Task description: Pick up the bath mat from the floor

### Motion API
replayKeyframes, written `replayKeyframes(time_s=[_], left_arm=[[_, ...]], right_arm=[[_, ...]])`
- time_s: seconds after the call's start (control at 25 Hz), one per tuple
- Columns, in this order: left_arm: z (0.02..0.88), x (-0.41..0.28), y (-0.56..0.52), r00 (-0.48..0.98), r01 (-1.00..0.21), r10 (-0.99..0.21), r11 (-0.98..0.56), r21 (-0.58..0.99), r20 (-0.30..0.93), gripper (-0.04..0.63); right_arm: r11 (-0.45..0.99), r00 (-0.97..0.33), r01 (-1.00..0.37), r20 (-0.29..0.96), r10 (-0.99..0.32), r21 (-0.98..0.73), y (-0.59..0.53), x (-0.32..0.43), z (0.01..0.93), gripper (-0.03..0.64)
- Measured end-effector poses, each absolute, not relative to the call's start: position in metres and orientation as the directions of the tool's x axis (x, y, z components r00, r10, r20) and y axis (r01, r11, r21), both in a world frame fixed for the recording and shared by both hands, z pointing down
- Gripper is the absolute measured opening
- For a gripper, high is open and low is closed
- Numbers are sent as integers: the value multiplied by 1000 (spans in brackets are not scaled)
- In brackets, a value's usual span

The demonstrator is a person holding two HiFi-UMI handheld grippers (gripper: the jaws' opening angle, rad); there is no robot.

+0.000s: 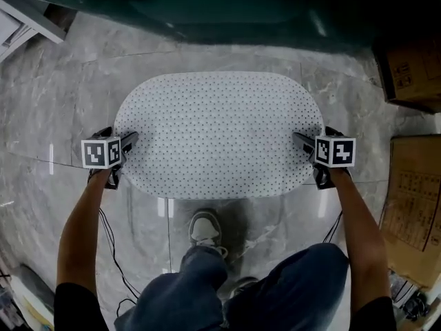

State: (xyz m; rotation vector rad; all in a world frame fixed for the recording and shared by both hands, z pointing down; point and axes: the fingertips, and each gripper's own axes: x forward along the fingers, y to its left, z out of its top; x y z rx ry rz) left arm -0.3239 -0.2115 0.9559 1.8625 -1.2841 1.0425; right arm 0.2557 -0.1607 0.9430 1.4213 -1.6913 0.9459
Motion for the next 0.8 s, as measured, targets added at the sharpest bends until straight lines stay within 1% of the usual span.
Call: replayKeyframes(time_s=[0.16,0.32,0.48,0.56,0.68,0.8], left_arm=[[965,-329,-207,202,-955,-433,-284,80,878,416],[970,-319,-210,222,-954,-440,-282,100,870,416],[967,-323,-208,212,-957,-438,-273,95,874,414],[965,-324,-208,208,-960,-447,-264,93,870,410],[964,-324,-209,204,-963,-449,-254,95,870,397],[964,-320,-208,198,-966,-446,-241,96,873,363]], right_arm=[[99,-112,-992,898,-425,-77,-165,266,957,532],[91,-77,-995,916,-393,-45,-161,280,964,549],[90,-80,-995,920,-384,-49,-161,273,964,546],[94,-82,-994,919,-386,-49,-161,269,963,534],[103,-86,-993,915,-394,-49,-161,264,961,485],[107,-88,-993,914,-397,-49,-160,262,960,465]])
